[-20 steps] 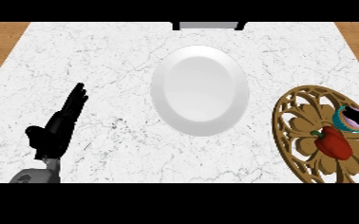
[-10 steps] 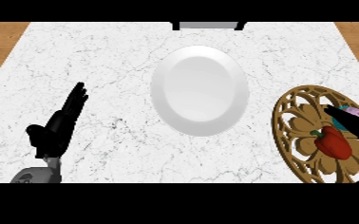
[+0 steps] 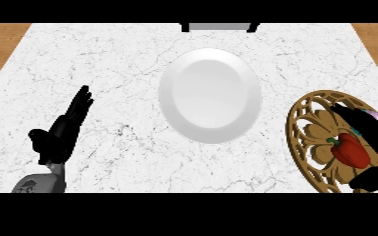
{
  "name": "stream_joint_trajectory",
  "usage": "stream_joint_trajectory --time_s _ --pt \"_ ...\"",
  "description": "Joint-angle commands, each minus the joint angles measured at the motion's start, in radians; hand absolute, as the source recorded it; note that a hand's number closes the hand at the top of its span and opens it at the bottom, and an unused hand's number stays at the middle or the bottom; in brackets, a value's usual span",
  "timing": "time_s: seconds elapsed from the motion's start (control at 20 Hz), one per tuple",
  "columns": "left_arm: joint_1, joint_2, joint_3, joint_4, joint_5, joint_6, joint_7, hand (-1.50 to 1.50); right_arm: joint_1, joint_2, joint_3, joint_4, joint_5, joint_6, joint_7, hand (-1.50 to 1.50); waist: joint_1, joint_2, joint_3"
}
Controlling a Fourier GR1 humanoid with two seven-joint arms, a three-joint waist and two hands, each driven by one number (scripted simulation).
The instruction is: Pick the bell pepper from the placemat and place it in the plate
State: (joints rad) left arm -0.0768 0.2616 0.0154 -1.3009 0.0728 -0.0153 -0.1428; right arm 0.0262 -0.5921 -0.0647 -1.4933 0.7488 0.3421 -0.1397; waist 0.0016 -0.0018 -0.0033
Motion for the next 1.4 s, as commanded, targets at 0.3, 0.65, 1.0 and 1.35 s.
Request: stream_joint_trajectory --time_s 0.3,0.65,1.0,1.35 --pt "0.04 0.015 0.033 -0.047 0.002 -0.039 0.01 0.0 -0.003 0.016 0.023 0.132 0.061 -0.044 -0.195 1.5 -0.001 0.002 0.004" --pt "0.053 -0.021 0.018 -0.032 -0.031 0.003 -0.012 0.0 0.074 0.122 -0.06 0.094 0.067 -0.12 -0.012 1.5 -0.021 -0.001 0.003" --pt "0.034 -0.015 0.036 -0.049 -0.019 0.009 0.021 0.0 0.205 0.287 -0.133 -0.168 0.121 -0.29 0.247 1.5 -0.026 -0.004 0.002" --pt "0.057 -0.027 0.031 -0.034 -0.026 -0.017 -0.029 0.0 0.418 0.351 -0.072 -0.653 0.14 -0.234 0.31 1.5 -0.019 -0.002 0.002"
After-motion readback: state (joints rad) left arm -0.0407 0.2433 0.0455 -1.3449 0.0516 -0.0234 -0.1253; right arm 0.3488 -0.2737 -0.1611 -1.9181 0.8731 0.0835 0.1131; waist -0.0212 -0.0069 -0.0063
